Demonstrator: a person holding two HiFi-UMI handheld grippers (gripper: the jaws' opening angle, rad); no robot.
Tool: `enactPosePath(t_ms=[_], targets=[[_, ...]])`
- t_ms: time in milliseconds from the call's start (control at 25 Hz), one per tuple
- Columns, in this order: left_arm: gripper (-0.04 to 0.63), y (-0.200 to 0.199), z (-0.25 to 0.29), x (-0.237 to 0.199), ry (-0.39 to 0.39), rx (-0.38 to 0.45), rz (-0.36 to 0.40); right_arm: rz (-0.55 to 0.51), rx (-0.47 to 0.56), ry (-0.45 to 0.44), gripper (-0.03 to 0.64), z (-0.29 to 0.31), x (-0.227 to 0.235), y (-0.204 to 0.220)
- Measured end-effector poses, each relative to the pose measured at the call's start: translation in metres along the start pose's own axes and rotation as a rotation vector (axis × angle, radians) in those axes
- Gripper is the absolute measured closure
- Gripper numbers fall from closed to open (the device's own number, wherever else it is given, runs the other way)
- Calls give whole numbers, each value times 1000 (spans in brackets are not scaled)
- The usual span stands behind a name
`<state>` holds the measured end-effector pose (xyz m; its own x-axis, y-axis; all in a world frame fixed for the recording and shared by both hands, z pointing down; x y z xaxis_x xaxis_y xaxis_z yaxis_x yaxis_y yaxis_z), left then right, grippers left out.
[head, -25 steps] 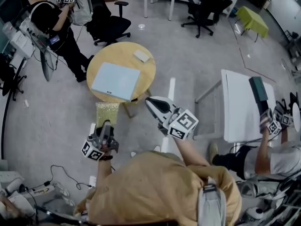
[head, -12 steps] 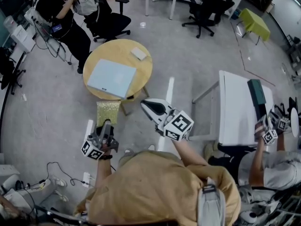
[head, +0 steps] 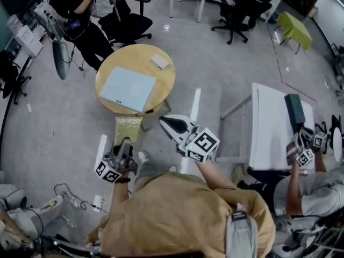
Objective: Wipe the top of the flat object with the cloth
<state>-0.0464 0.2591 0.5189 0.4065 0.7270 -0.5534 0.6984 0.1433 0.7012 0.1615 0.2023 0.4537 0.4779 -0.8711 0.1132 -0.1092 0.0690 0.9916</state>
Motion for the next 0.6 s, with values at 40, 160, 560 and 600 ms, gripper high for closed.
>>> enactPosePath(t_ms=[40, 160, 560, 600], targets=[[526, 0, 2, -5, -1, -3, -2, 2, -3, 2, 614, 3, 4, 2], [526, -3, 11, -34, 3, -10, -14, -13, -8, 18, 614, 20, 23, 9], [526, -42, 33, -100, 33, -34, -35, -31, 8, 95, 614, 79, 65, -2], [526, -48, 34, -107, 35, -37, -36, -32, 8, 96, 614, 88, 67, -4]])
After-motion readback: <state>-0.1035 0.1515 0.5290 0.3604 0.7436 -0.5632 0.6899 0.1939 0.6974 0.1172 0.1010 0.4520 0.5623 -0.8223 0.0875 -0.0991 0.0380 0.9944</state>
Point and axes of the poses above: the fingertips, and each gripper's own axes: z forward along the fingers, x to its right, y out of its underside, the point moved 5 cm from there along -z, backward along the fingers, and after that the axes turned 3 degrees about -z, right-handed, at the moved point
